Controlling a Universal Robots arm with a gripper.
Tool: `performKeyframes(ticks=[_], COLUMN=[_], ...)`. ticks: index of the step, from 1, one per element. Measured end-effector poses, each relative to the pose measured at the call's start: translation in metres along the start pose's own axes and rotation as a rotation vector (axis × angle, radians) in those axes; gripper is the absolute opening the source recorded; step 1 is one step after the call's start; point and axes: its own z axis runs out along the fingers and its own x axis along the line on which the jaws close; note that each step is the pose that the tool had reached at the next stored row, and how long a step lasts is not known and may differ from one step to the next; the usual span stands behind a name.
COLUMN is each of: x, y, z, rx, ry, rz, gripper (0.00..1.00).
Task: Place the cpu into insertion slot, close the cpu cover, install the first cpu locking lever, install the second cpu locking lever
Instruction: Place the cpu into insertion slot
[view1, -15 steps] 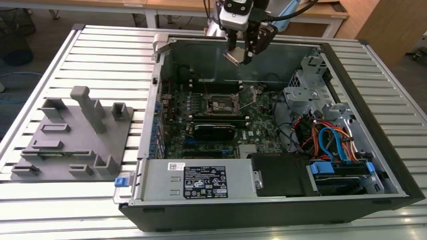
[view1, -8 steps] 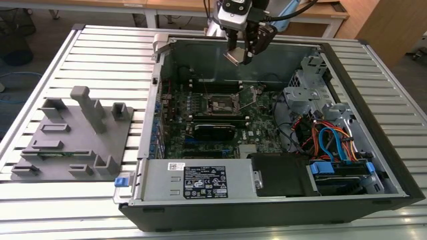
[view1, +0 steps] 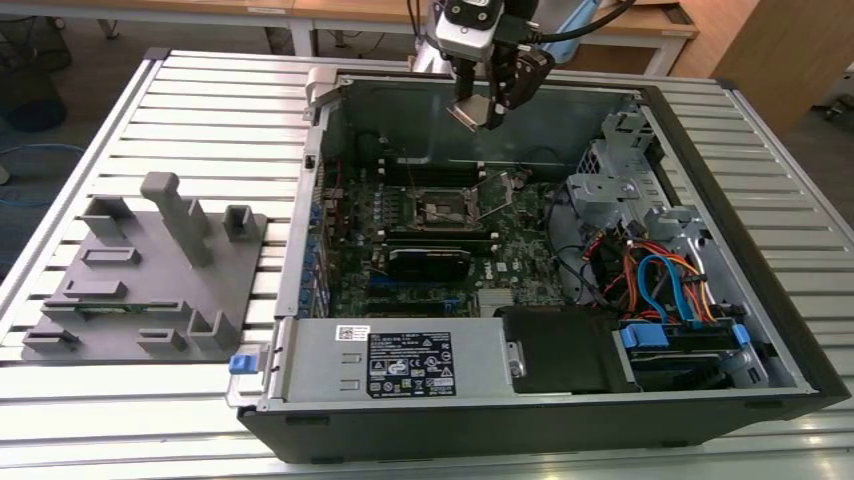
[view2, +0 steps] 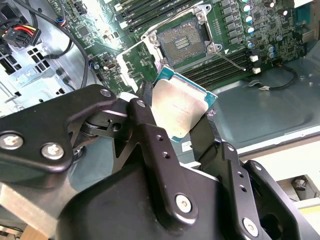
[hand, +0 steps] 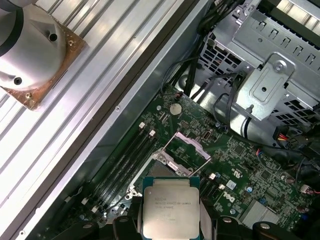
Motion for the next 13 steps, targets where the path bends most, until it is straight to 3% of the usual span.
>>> performKeyframes(ticks=[6,13], x=[0.0,0.0], y=[0.0,0.0], z=[0.0,0.0], rx=[-0.0001,-0.0008], ry=[-0.0003,-0.0037], rz=[0.003,0.042], gripper=[0.54,0.54])
